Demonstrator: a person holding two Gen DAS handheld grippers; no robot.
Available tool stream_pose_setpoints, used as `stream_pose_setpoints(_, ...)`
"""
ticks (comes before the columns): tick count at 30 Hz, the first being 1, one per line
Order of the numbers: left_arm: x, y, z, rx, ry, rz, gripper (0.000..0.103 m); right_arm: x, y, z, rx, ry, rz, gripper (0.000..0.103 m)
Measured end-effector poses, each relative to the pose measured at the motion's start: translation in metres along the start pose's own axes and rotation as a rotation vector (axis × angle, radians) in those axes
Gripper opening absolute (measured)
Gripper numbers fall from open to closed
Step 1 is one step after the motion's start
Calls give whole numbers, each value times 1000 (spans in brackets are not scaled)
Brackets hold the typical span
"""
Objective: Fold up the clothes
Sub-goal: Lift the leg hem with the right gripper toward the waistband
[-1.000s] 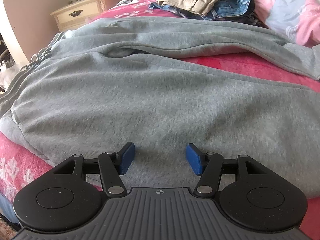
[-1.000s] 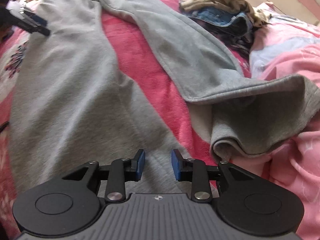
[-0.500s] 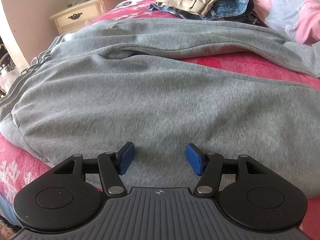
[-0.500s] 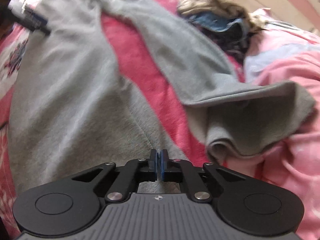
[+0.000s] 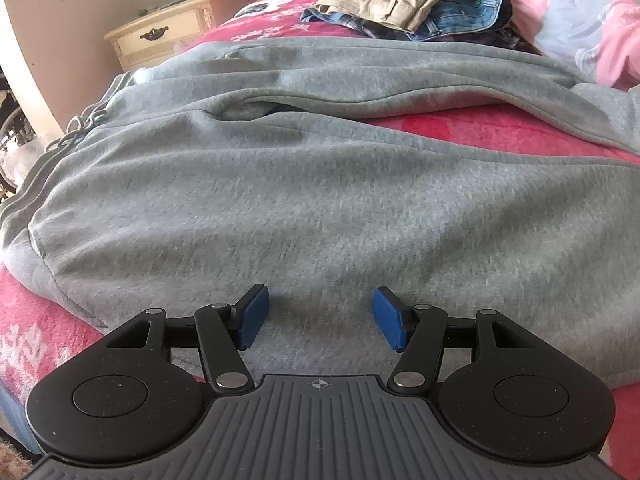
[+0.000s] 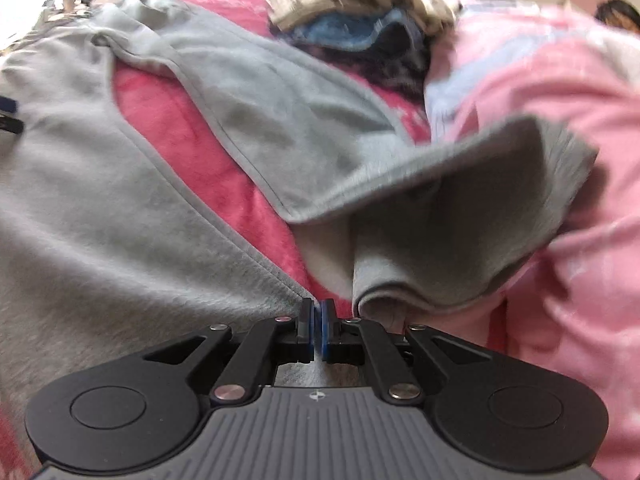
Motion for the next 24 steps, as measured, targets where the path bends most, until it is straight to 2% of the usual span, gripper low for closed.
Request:
stream_pose_setpoints(2,0,0,0,0,0,-1,59,2,-5,3,8,3,57,5)
stream_pose_setpoints(3,0,0,1,-1,0,-1,59,2,-11,3,3,7,114,9)
stream_pose_setpoints(5,0,0,1,-1,0,0,59,6,-29,0,-4,15,239,10)
stream_pose_setpoints(8,0,0,2,-3,0,1,59,18,-56,-8,96,24,316,10)
stream_pose_setpoints(10,-1,1,2,-3,-2,0,59,27,-70,-19,117,28,341,10)
stream_pose_setpoints(15,0,0,3,-5,-4,1,59,47,-81,-54,113,21,336,13)
stream_pose_setpoints(19,-1,0,4,-8,-1,3,59,61,-66,-57,93,46,225,13)
stream_pose_setpoints(21,-2,-1,4,-9,1,3,59,62,-59,-51,123,47,159,13)
stream_pose_setpoints(23,-2,-1,4,-10,1,5,59,62,-54,-48,163,31,88,17)
stream_pose_setpoints(24,-2,-1,4,-10,1,6,59,62,-52,-46,184,19,51,26)
Point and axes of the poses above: each gripper's, at about its wrist camera, not at the fingertips, and z roughly the way its jaws point, y to its left, x to its underside, the point moved 4 cm from there along z, roughly the way its jaws point, and after that the axes turned 15 degrees about x, right-handed, at the moved point
